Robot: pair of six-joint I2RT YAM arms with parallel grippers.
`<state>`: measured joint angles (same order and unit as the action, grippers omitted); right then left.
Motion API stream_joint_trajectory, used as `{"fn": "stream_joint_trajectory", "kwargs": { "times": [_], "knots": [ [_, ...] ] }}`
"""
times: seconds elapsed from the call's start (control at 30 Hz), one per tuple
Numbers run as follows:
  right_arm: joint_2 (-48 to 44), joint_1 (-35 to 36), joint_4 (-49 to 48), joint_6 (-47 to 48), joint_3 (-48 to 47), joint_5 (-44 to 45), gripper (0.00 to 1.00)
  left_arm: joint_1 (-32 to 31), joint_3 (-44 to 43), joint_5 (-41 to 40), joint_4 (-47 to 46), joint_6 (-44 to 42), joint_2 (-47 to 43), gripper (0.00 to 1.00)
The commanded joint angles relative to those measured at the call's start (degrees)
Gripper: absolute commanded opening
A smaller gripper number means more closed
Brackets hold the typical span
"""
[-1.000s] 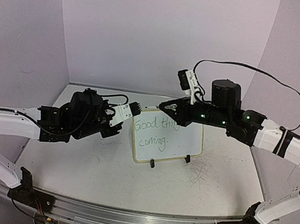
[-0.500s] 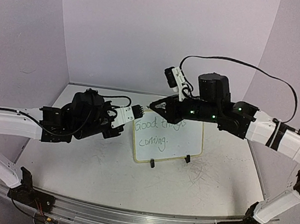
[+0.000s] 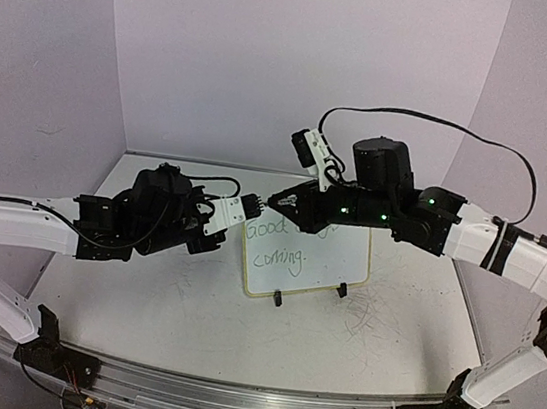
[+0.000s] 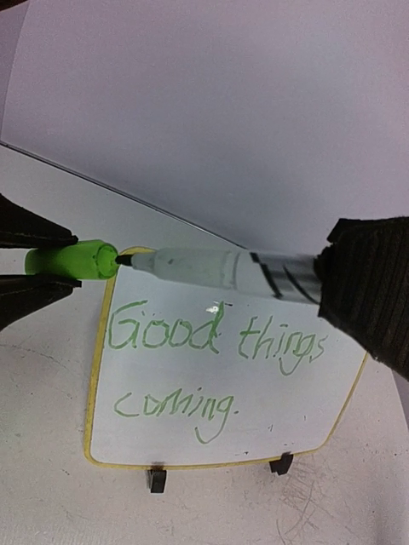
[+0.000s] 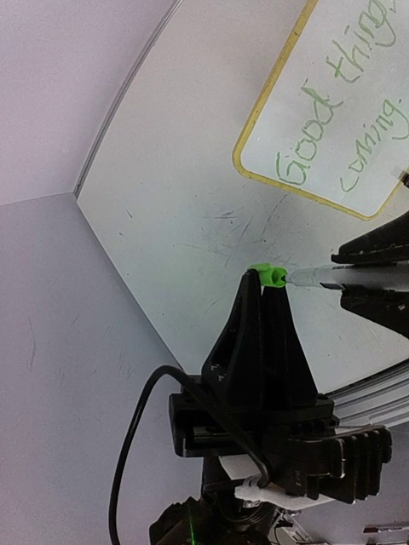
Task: Write a sentence on the whiteboard
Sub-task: Insert the whiteboard marker without the cap into the pen cap.
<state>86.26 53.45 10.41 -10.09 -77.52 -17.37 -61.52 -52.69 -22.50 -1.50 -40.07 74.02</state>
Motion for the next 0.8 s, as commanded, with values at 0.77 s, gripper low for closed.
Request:
{"fn": "stream_joint_trajectory", "kwargs": {
  "times": [0.77],
  "knots": [
    [6.4, 2.5, -0.1, 1.0, -5.6, 6.7, 0.0, -0.2, -2.1, 0.4, 0.7, 0.1, -1.1, 0.0]
  ]
}}
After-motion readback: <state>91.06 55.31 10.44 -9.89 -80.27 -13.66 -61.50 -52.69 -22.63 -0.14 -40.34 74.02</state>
